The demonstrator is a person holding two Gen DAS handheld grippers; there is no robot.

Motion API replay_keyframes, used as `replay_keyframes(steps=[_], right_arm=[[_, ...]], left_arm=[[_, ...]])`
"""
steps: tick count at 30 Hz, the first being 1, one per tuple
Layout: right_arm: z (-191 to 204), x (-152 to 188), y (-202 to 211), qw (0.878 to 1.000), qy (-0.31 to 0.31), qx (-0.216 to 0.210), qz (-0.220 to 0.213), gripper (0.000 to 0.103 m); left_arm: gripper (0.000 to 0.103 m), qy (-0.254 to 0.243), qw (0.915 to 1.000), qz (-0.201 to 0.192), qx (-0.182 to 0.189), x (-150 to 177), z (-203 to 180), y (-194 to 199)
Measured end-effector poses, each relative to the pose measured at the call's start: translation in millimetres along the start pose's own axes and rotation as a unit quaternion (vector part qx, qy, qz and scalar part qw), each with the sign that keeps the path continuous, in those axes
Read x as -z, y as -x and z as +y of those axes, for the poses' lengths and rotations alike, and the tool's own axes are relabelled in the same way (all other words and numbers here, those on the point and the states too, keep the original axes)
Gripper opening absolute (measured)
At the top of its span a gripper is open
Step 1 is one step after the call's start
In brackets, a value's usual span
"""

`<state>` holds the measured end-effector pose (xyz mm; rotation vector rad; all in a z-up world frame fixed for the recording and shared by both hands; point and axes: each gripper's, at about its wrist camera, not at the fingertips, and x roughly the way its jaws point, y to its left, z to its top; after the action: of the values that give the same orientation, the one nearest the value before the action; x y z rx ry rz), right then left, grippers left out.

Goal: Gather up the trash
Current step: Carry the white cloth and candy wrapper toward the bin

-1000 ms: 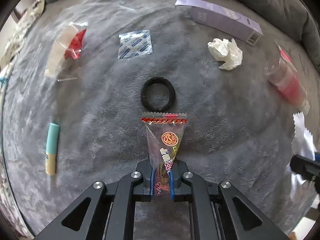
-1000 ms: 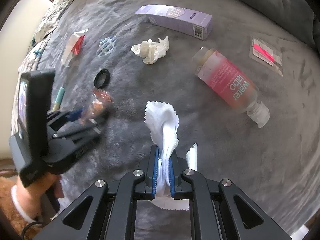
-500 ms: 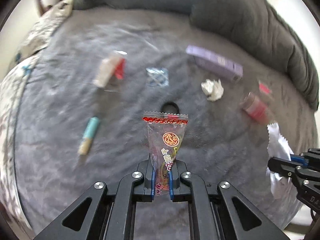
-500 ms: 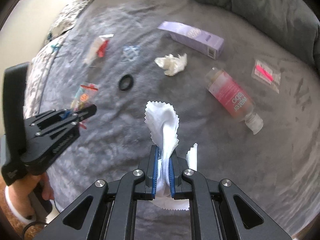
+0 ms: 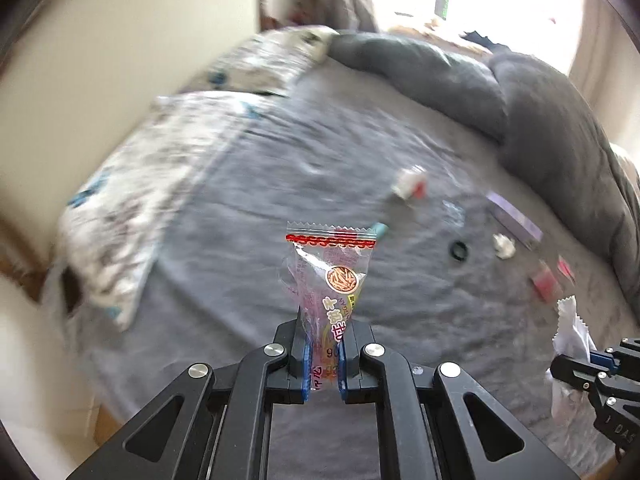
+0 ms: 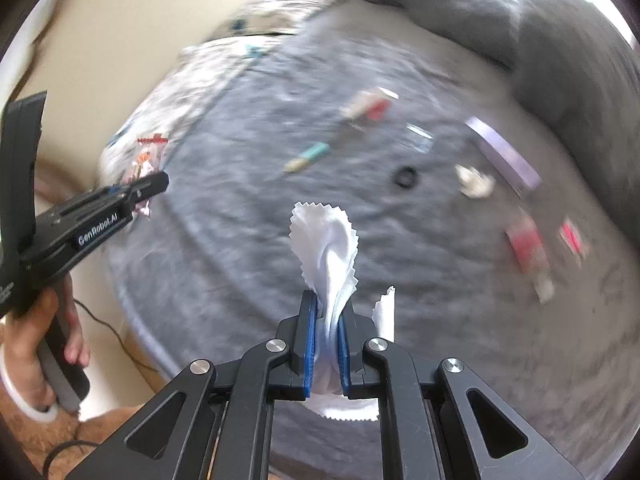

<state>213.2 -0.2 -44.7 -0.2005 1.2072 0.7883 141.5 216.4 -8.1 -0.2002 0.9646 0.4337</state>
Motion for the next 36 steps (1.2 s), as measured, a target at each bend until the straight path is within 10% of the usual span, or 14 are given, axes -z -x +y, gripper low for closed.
replay_keyframes(steps=[9, 16, 30, 36], right_arm=[[78, 19, 33, 0.99, 0.124, -0.054, -0.023, 0.009], [154, 54, 35, 0.964, 0.236, -0.119, -0.009, 0.009], [309, 176, 8, 0.859, 0.45, -0.226, 0.091, 0.009], [344, 219, -13, 0.818, 0.505, -0.242, 0.129, 0.009]], left_arm=[[0.01, 0.104, 0.9894, -0.048, -0.09, 69, 66, 88], [0.01, 0.205, 0.9634, -0.038, -0.168, 158, 116, 140], [0.01, 0.42, 0.8553, 0.026, -0.303, 371, 177, 220], [0.01, 0.462, 0.8229, 0.049, -0.327, 419, 181, 218]])
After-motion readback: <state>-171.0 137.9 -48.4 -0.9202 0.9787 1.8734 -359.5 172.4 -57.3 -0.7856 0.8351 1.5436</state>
